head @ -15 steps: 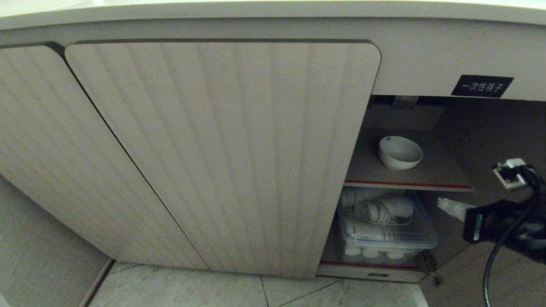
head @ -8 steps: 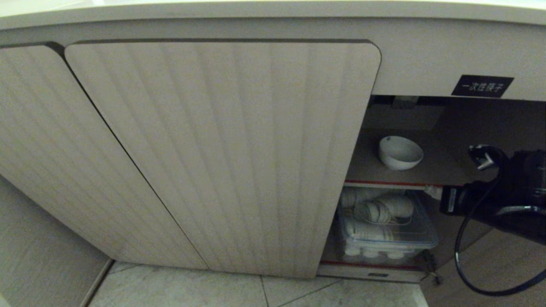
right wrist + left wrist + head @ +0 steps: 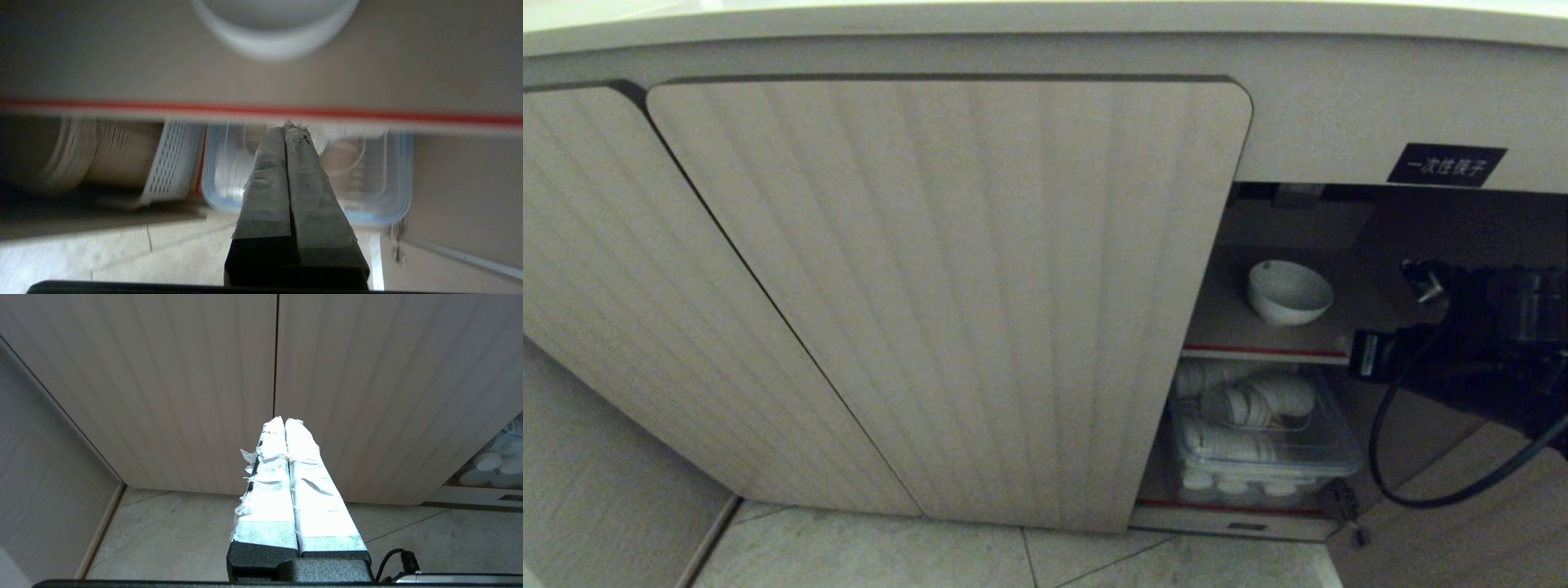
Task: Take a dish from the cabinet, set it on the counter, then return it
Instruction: Take the bowl from the cabinet
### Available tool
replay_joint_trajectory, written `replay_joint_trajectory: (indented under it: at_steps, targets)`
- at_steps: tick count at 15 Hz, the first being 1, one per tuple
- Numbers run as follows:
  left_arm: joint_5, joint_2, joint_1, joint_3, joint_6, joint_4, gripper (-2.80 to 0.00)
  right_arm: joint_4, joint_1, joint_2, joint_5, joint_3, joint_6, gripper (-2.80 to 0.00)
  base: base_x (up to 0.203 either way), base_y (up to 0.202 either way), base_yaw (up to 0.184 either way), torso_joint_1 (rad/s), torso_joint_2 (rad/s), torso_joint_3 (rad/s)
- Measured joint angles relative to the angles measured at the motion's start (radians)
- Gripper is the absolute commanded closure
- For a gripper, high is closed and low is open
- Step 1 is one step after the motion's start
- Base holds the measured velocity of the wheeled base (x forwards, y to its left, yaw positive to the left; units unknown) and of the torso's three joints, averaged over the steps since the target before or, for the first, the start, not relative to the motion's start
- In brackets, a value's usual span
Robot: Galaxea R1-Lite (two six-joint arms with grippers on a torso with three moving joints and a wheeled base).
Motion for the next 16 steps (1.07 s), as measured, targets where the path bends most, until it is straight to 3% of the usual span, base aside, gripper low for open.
replay_joint_trajectory:
  at_steps: [9,16]
  targets:
    - [0.0,0.0,0.0,0.0,0.0,0.0,0.0,0.157,-0.01,0.039,0.0,-0.168,0.022,0.0,0.0,0.0,0.0,0.0,0.0,0.0]
    - [0.0,0.0,0.0,0.0,0.0,0.0,0.0,0.169,-0.014,0.109,-0.001,-0.256,0.065,0.0,0.0,0.0,0.0,0.0,0.0,0.0]
